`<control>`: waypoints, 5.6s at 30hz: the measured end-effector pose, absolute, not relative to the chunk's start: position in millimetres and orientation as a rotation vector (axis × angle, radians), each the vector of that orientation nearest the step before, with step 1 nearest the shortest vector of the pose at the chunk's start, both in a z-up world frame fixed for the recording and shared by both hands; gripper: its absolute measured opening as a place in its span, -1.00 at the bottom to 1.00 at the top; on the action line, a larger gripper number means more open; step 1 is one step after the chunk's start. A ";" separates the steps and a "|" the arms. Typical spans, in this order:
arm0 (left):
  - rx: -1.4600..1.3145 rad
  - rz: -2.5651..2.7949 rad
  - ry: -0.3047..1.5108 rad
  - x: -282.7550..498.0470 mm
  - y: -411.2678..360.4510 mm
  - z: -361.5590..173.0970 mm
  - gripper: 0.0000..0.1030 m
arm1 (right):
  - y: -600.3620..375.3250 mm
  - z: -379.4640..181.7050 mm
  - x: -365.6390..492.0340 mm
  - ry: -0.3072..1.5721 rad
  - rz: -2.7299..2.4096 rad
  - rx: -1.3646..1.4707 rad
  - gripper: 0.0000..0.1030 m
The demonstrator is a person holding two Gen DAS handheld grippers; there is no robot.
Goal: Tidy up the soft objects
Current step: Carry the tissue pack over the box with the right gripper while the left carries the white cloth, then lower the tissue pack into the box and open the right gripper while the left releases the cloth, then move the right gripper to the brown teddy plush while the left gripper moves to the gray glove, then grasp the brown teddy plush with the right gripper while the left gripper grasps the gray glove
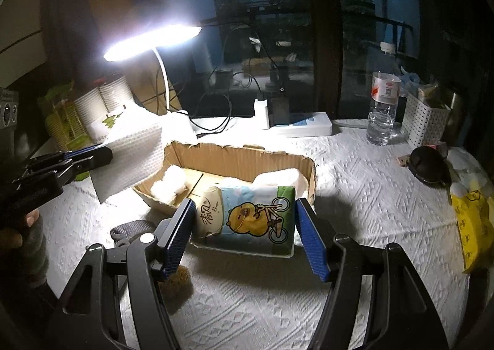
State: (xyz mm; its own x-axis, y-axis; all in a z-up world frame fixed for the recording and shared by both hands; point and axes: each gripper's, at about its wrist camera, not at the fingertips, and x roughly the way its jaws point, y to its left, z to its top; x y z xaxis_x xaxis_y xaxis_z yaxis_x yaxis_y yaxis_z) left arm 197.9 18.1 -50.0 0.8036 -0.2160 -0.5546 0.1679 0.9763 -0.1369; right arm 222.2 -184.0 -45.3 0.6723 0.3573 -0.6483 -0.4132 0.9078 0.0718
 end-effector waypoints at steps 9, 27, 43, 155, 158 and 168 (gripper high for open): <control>-0.047 -0.182 0.621 224.8 16.0 -61.3 -0.84 | -179.1 -54.4 243.6 0.730 0.444 -0.093 0.33; -0.041 -0.142 0.764 279.9 1.3 -116.4 -0.84 | -190.2 -81.6 280.4 0.785 0.464 -0.056 0.33; -0.094 -0.153 0.909 304.9 -13.7 -152.1 -0.64 | -204.1 -91.3 293.0 0.790 0.478 -0.016 0.33; -0.164 -0.105 0.883 144.7 55.3 -185.4 0.35 | -85.0 -156.9 184.8 0.943 0.542 -0.176 0.60; -0.172 -0.114 0.888 146.1 56.4 -187.1 0.35 | -84.6 -159.9 187.9 0.963 0.557 -0.158 0.59; -0.144 -0.151 0.894 149.6 49.7 -189.1 0.08 | -82.6 -162.5 189.6 0.987 0.622 -0.134 0.21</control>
State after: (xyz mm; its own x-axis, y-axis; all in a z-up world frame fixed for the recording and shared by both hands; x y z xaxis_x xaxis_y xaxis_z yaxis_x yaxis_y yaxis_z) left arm 149.6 49.7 -189.1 0.6172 -0.1908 -0.7633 0.0711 0.9797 -0.1875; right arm 189.6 -82.6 -162.5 0.3941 0.4294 -0.8126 -0.5471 0.8201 0.1680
